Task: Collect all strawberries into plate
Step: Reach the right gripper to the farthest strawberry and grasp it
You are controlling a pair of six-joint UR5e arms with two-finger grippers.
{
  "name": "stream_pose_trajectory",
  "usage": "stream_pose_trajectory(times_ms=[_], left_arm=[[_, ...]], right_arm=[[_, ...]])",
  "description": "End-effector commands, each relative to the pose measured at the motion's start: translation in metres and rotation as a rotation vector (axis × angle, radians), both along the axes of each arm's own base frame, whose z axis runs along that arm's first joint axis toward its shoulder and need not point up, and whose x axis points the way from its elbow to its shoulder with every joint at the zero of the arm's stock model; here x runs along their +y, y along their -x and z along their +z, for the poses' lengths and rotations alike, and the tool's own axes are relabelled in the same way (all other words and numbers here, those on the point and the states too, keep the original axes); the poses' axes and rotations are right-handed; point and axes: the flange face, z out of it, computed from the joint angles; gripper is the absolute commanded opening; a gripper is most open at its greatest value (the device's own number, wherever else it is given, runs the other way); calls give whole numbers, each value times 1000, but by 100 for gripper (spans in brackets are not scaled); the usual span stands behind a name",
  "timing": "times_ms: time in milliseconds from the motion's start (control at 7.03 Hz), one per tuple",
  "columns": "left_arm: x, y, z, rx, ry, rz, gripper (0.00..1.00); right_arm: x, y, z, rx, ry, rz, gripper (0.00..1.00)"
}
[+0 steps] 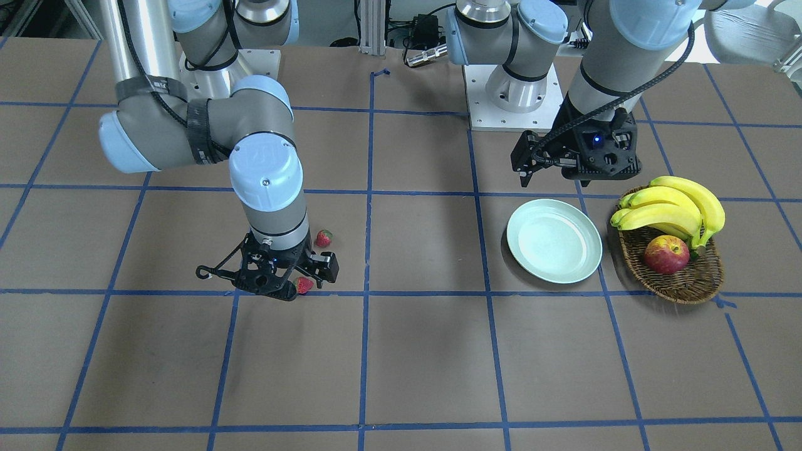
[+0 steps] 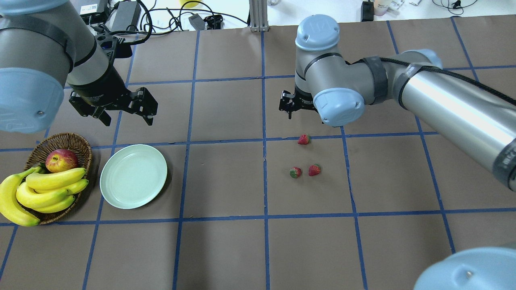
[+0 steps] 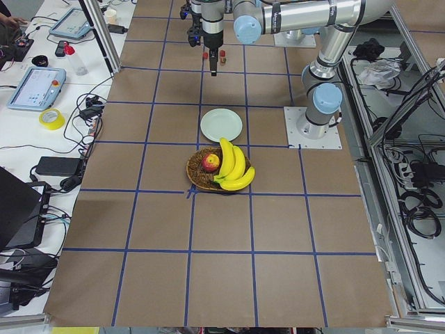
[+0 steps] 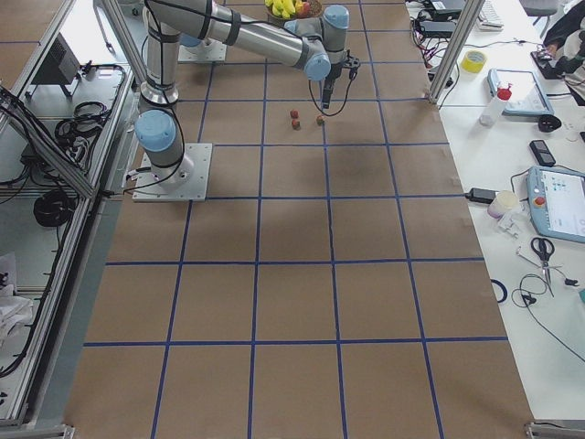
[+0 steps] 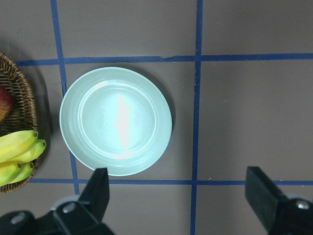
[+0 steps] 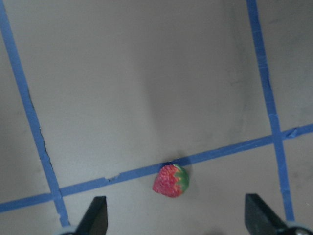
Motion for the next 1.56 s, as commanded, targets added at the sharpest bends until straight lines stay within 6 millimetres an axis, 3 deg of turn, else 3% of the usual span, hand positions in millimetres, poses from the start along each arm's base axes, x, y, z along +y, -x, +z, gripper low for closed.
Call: stream_pose_trajectory(times_ms=[0, 284, 427, 711, 995, 1280, 1422], left_arm=[[0, 0, -4, 0, -1, -2, 100], [0, 1, -3, 0, 2, -2, 100], [0, 0, -2, -2, 3, -2, 100], [-2, 1, 0, -2, 25, 0, 100], [-3, 0, 2, -3, 40, 0, 99], [-4, 1, -5, 1, 33, -2, 98], [-3, 1, -7, 0, 30, 0, 100]], right_arm=[[16, 2, -58, 18, 3, -5, 98], [20, 3, -78, 26, -28, -9, 96], [21, 2, -75, 17, -29, -10, 93], [19, 2, -71, 16, -25, -5, 34], [20, 2, -65, 13, -19, 6, 4], [17, 1, -50, 4, 9, -10, 0], [24, -19, -40, -50, 28, -4, 0]])
